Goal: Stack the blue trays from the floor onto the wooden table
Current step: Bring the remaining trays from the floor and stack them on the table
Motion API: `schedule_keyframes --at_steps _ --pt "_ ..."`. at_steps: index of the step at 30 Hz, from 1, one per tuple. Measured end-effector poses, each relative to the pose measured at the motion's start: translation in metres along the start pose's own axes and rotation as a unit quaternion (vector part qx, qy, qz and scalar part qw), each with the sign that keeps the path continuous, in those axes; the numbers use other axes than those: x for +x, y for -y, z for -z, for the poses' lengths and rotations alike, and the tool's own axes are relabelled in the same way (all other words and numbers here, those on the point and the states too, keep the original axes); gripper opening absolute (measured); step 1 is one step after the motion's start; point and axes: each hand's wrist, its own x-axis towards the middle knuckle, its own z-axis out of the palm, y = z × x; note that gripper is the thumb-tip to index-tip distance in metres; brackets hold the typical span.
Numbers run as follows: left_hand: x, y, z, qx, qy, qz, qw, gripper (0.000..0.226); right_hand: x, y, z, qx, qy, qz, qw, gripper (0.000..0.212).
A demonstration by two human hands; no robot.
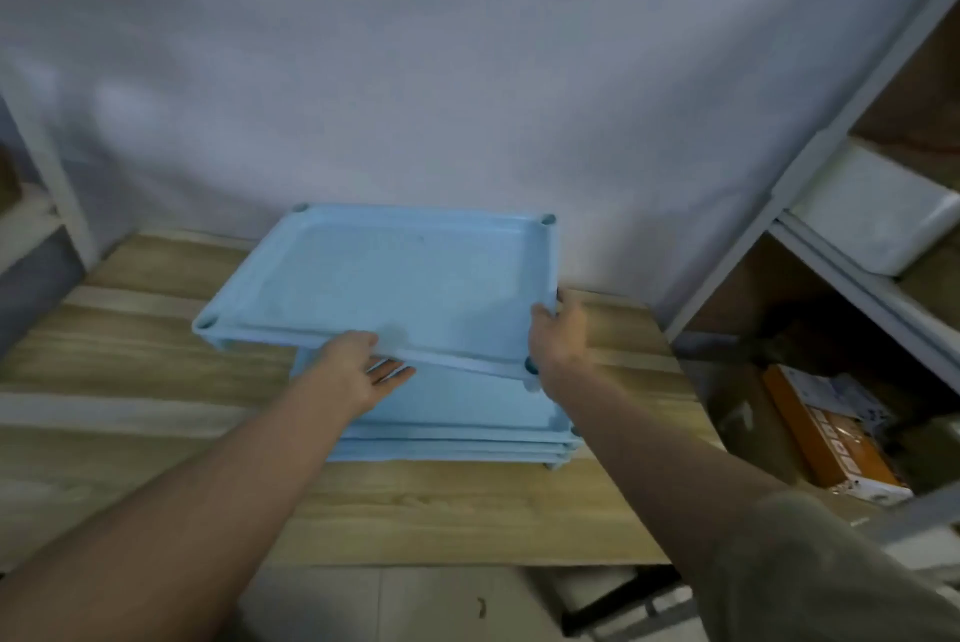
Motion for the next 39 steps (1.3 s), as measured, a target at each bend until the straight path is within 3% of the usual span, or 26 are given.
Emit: schedule_keyframes --at_steps 5,9,13,18,21,39 --pt "-0.006 -0.032 0.002 0.018 0.021 -0.021 0.999 0.003 0.013 0.022 -0.003 0.017 0.022 0.007 1.000 0.029" --pt "0.012 -0.038 -0.011 -0.013 0.026 -0.034 0.999 0.015 0.026 0.016 0.017 -0.001 -0.010 0.014 1.000 0.028" --pt "0.022 -0.020 -0.018 -0.018 0.003 -0.019 1.000 0.009 0.042 -0.006 0.031 -0.015 -0.017 -0.002 1.000 0.020" --pt "0.030 0.001 -0.017 -0.019 -0.036 -0.012 0.999 0.020 0.060 -0.040 0.031 -0.032 0.005 -0.021 0.999 0.027" --pt "0.034 0.007 -0.014 -0.013 -0.054 -0.004 0.998 0.011 0.073 -0.055 0.027 -0.067 0.021 -0.031 0.997 0.030" --pt "0.057 0.044 -0.037 0.012 -0.088 0.028 0.996 0.013 0.110 -0.109 0.042 -0.098 0.063 -0.068 0.991 0.035"
